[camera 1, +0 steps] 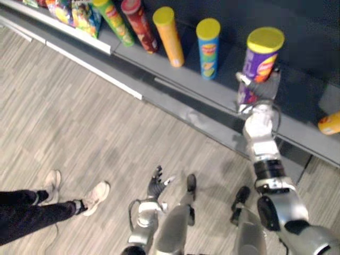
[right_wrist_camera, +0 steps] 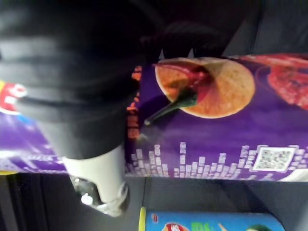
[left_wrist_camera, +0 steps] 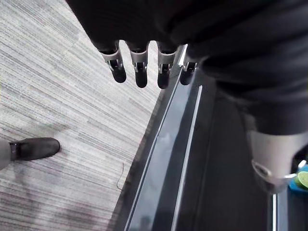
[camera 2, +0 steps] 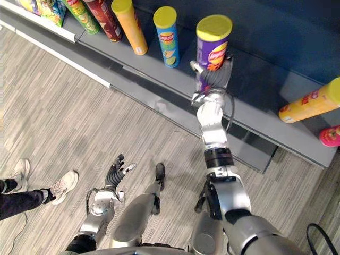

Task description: Put the gum and the chips on the shelf.

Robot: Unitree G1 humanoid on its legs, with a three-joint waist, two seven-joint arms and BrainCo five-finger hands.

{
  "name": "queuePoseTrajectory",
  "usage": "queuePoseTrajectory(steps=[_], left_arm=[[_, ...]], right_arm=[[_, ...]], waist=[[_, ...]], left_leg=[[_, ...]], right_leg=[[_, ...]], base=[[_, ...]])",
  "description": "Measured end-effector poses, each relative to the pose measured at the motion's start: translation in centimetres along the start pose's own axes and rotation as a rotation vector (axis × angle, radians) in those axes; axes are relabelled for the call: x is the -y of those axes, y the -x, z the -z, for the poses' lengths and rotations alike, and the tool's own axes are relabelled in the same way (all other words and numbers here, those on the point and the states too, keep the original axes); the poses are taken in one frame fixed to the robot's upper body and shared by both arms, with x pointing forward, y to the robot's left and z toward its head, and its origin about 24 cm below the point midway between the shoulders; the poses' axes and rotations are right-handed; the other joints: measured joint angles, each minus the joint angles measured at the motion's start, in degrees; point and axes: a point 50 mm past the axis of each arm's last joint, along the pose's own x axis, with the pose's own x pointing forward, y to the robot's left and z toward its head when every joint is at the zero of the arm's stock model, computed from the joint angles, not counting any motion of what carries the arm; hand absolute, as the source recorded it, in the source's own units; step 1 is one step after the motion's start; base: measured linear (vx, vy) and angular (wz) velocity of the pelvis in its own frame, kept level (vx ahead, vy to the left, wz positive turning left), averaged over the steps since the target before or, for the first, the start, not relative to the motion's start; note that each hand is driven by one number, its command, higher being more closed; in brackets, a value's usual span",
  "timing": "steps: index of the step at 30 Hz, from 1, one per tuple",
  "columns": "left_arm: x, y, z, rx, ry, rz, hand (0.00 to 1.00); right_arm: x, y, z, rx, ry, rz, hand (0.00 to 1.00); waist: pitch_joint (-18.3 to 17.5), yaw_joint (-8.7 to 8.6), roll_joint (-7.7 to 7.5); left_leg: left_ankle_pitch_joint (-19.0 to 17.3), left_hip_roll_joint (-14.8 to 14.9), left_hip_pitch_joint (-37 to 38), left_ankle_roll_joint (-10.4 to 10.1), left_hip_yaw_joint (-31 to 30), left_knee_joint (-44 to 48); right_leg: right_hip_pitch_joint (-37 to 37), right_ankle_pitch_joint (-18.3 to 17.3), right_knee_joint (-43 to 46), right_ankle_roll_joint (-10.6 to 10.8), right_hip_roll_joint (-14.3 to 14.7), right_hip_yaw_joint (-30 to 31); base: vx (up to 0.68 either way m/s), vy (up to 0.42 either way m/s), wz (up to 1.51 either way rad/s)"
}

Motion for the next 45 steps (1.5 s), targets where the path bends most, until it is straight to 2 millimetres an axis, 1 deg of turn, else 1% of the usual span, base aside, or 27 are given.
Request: queuePoseTrajectory(steps=[2, 4, 8, 11, 14, 18, 19, 21, 28, 33, 41, 45], left_arm=[[0.1, -0.3, -0.4, 0.014, 0.000, 0.004, 0.00], [0.2, -0.6, -1.0, 0.035, 0.000, 0.007, 0.00], [0.3, -0.7, -1.1, 0.038, 0.000, 0.009, 0.00], [0.5, -1.2, -1.8, 0.059, 0.000, 0.013, 0.00], [0.9, -1.4, -2.2, 0.068, 0.029, 0.022, 0.00], [1.2, -1.6, -2.6, 0.084, 0.026, 0.025, 0.00], [1.2, -1.6, -2.6, 0.084, 0.026, 0.026, 0.00], [1.2, -1.6, -2.6, 0.085, 0.026, 0.027, 0.00], [1.3, -1.8, -2.9, 0.094, 0.026, 0.031, 0.00], [1.5, -2.0, -3.2, 0.104, 0.027, 0.036, 0.00], [1.7, -1.9, -3.2, 0.103, 0.025, 0.044, 0.00], [1.8, -2.1, -3.4, 0.107, 0.025, 0.046, 0.00]], right_arm=[[0.6, -0.7, -0.6, 0.023, 0.008, 0.026, 1.00], [1.4, -1.9, -0.9, 0.023, 0.014, 0.076, 1.00], [2.2, -2.8, -0.3, -0.028, 0.029, 0.122, 1.00], [2.8, -3.4, -0.8, -0.014, 0.027, 0.160, 1.00], [3.7, -4.3, -1.5, -0.010, 0.004, 0.211, 1.00], [4.0, -5.3, -2.6, 0.011, -0.013, 0.233, 1.00], [4.0, -5.4, -2.6, 0.011, -0.015, 0.235, 1.00], [4.3, -5.7, -3.1, 0.019, -0.030, 0.260, 1.00], [4.4, -6.6, -5.1, 0.083, -0.059, 0.288, 1.00], [5.2, -6.8, -5.9, 0.135, -0.063, 0.317, 1.00], [5.1, -6.6, -6.2, 0.161, -0.085, 0.332, 1.00], [5.3, -6.2, -5.9, 0.174, -0.086, 0.334, 1.00]], waist=[[0.4, 0.56, 0.66], [0.8, 0.66, 1.30], [1.5, 0.87, 1.63], [1.9, 1.56, 2.39], [2.5, 2.12, 3.64], [2.8, 2.18, 4.31], [2.8, 2.18, 4.31], [3.1, 2.28, 4.88], [3.2, 2.61, 5.47], [3.1, 3.60, 5.65], [3.1, 3.75, 5.66], [3.1, 3.81, 5.67]], left_leg=[[0.2, -0.1, -0.9, 0.1, -0.1, 0.0], [0.9, -0.2, -2.3, 0.0, -0.7, -0.2], [1.4, -0.1, -3.2, 0.1, -0.9, -0.2], [1.8, -0.1, -4.6, -0.1, -1.0, -0.2], [2.4, -0.1, -5.3, -0.2, -1.0, -0.8], [3.5, 0.0, -7.3, -0.2, -1.2, -1.4], [3.5, 0.0, -7.3, -0.2, -1.2, -1.4], [4.0, -0.1, -7.4, -0.3, -1.1, -2.0], [4.6, -0.2, -9.7, -0.5, -1.0, -2.0], [5.1, -0.2, -11.0, -0.9, -0.9, -2.0], [5.3, -0.5, -11.7, -1.0, -0.9, -1.9], [5.3, -0.6, -11.9, -1.0, -0.9, -1.9]], right_leg=[[-1.1, -0.1, 0.7, -0.1, -0.2, 0.0], [-2.7, -0.4, 1.6, -0.3, -0.4, -0.1], [-4.4, -1.2, 3.4, -0.6, -0.7, 0.0], [-6.2, -1.6, 4.6, -0.9, -0.9, 0.0], [-7.6, -1.7, 5.3, -1.1, -1.0, 0.1], [-10.3, -1.9, 6.6, -1.4, -1.2, 0.2], [-10.4, -1.9, 6.7, -1.4, -1.2, 0.3], [-11.1, -2.0, 7.2, -1.5, -1.3, 0.4], [-15.0, -2.7, 9.8, -2.1, -1.9, 1.3], [-17.4, -3.6, 11.9, -2.4, -2.2, 2.0], [-19.4, -4.9, 14.5, -2.6, -2.9, 2.7], [-20.0, -5.5, 15.4, -2.6, -3.2, 2.8]], base=[[-0.01, -0.023, 0.04], [-0.01, -0.042, 0.09], [0.00, -0.065, 0.06], [-0.02, -0.064, 0.01], [-0.03, -0.057, 0.00], [-0.02, -0.061, 0.02], [-0.02, -0.062, 0.01], [-0.02, -0.058, 0.00], [-0.03, -0.062, -0.02], [-0.03, -0.074, 0.00], [-0.02, -0.055, 0.02], [-0.01, -0.054, 0.03]])
